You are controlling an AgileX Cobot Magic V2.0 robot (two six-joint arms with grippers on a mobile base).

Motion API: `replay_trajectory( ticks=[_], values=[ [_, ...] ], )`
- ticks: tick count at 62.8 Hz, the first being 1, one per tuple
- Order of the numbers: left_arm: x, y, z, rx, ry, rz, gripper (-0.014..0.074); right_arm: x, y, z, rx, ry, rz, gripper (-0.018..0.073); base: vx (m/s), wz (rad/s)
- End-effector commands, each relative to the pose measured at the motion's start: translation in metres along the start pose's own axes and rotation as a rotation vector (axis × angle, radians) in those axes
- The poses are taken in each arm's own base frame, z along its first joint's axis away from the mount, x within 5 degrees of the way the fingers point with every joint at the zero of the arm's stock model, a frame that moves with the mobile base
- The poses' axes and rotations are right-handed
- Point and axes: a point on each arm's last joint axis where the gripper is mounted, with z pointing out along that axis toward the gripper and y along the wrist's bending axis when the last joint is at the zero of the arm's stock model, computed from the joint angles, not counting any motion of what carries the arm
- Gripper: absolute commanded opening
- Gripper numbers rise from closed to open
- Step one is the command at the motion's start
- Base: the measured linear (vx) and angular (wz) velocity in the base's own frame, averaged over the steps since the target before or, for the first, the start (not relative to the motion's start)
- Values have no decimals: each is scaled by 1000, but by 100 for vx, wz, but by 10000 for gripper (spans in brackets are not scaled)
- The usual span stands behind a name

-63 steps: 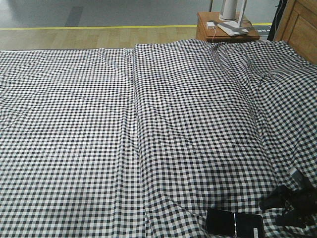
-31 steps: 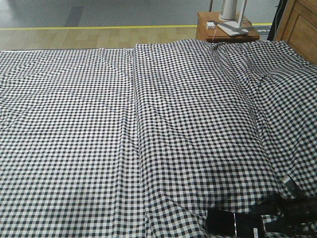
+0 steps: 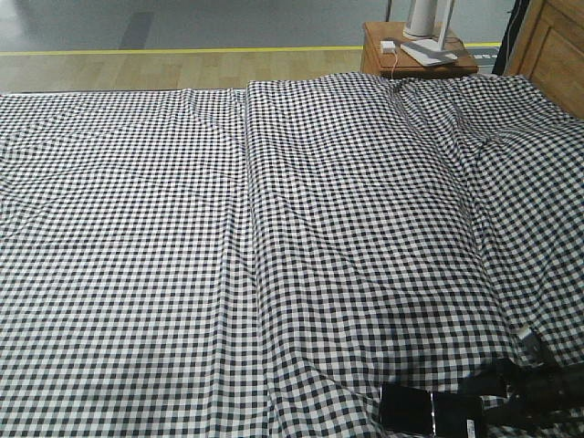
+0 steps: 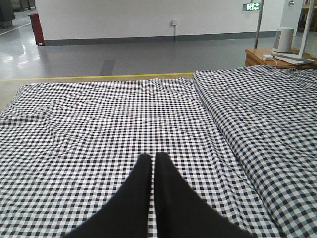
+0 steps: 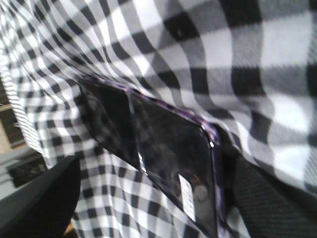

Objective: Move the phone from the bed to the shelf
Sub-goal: 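Close the right gripper on the black phone's edge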

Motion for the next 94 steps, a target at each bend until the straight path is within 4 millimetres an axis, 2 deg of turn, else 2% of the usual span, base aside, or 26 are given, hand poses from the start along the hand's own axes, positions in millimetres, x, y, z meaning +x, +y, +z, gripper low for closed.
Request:
replay_trajectory(
  ticks=[1, 20, 39, 51, 60, 66, 83, 94],
  values=[
    [-4, 0, 0, -3, -71, -9, 1, -10, 15, -14, -81, -43, -24, 594, 0, 0],
    [-4, 0, 0, -3, -71, -9, 1, -4, 21, 3, -237, -19, -14, 594, 0, 0],
    [-4, 0, 0, -3, -71, -9, 1, -8, 49, 37, -249, 63, -108, 594, 0, 0],
    [-4, 0, 0, -3, -71, -9, 1, -11, 55, 44, -261, 46, -113, 573, 0, 0],
    [-4, 0, 0, -3, -71, -9, 1, -11, 56, 43, -273, 40, -108, 493, 0, 0],
    [-4, 0, 0, -3, -71, -9, 1, -11, 57, 43, -278, 41, -111, 391, 0, 0],
    [-4, 0, 0, -3, -71, -9, 1, -10, 61, 41, -315, 51, -121, -17, 0, 0],
    [-4, 0, 0, -3, -71, -9, 1, -16, 69, 32, -304, 42, -122, -11, 0, 0]
  ],
)
